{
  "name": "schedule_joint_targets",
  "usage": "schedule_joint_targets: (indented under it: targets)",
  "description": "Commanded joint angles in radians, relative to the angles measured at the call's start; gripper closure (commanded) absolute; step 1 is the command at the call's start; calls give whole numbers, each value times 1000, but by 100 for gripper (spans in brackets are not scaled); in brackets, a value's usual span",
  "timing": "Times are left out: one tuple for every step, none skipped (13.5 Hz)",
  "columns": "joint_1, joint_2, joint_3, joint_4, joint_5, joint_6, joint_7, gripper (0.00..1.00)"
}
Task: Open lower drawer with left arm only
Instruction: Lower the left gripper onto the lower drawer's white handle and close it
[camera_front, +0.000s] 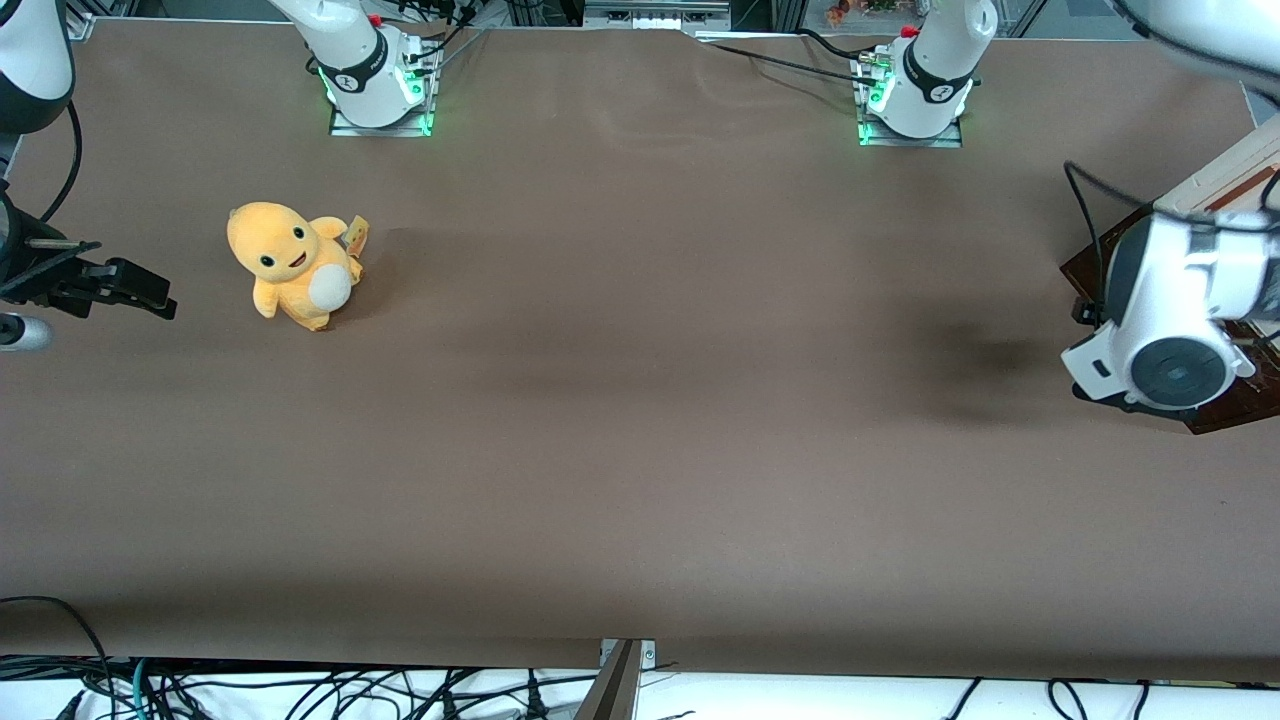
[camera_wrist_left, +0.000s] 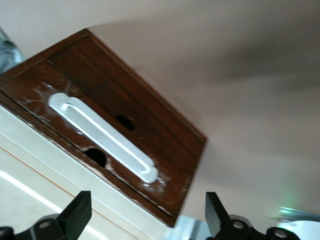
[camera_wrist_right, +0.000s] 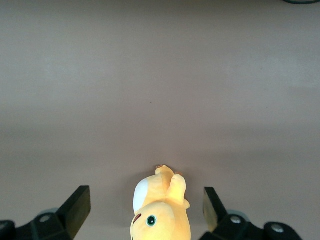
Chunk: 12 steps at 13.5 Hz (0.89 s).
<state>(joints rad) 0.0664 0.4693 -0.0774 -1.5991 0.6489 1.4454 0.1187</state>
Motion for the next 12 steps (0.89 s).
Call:
schedule_joint_targets:
  targets:
    - [-5, 89, -1, 31, 157, -19, -48, 0]
    - [-3, 118, -1, 28, 223, -20, -106, 0]
    - [-3, 149, -1, 28, 269, -20, -160, 0]
    - [-2, 175, 1, 25, 311, -20, -228, 0]
    - [1, 201, 2, 18, 357, -23, -296, 0]
    - [12, 222, 5, 18, 386, -25, -351, 0]
    - [24, 232, 5, 18, 402, -25, -391, 0]
    - [33, 233, 7, 18, 420, -25, -416, 0]
    - [49, 238, 7, 16, 437, -25, -436, 0]
    - [58, 258, 5, 16, 448, -25, -474, 0]
    - [69, 276, 7, 16, 466, -23, -500, 0]
    - [82, 290, 7, 16, 492, -23, -508, 0]
